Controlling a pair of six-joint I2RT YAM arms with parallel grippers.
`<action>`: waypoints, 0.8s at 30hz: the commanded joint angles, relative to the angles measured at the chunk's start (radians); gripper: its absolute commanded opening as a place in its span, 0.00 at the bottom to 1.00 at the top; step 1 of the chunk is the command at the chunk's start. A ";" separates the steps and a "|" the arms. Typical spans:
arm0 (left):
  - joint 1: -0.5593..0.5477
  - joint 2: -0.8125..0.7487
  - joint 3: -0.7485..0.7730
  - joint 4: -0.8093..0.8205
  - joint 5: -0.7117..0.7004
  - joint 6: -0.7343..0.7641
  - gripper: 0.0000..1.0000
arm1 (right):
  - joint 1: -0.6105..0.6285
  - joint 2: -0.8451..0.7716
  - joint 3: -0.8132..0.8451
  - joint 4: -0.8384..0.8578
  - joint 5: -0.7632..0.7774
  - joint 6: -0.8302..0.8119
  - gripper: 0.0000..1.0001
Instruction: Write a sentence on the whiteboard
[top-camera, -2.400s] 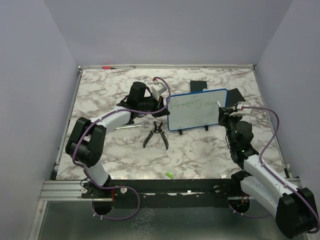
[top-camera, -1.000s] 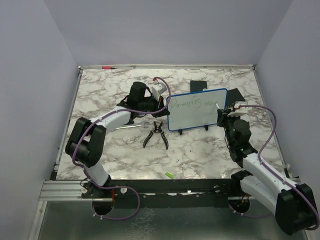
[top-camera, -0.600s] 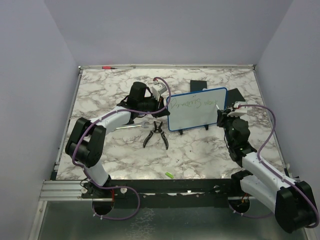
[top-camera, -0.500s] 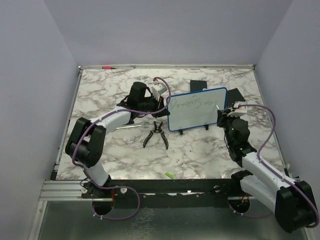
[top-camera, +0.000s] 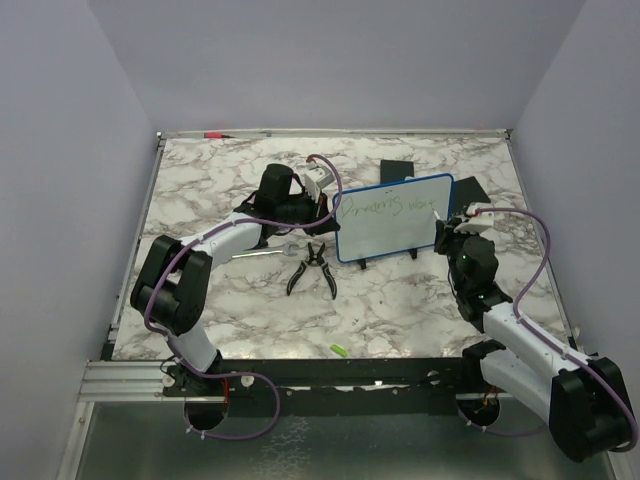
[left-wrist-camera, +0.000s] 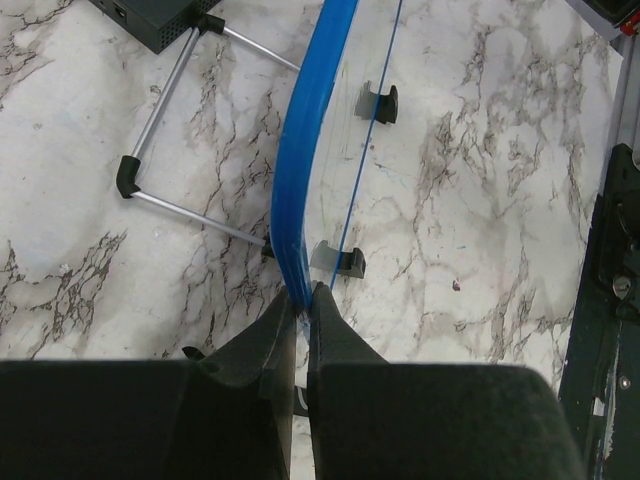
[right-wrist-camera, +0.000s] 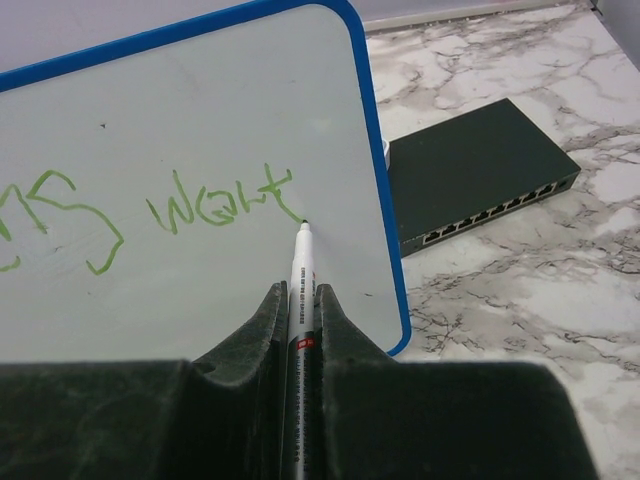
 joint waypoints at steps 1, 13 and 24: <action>-0.007 -0.013 0.001 -0.034 -0.028 0.033 0.00 | -0.004 0.005 0.023 0.025 0.029 -0.020 0.01; -0.007 -0.016 0.001 -0.035 -0.030 0.032 0.00 | -0.004 -0.132 -0.021 0.009 0.052 -0.023 0.01; -0.009 -0.010 0.001 -0.035 -0.030 0.034 0.00 | -0.004 -0.071 0.019 0.063 0.031 -0.058 0.01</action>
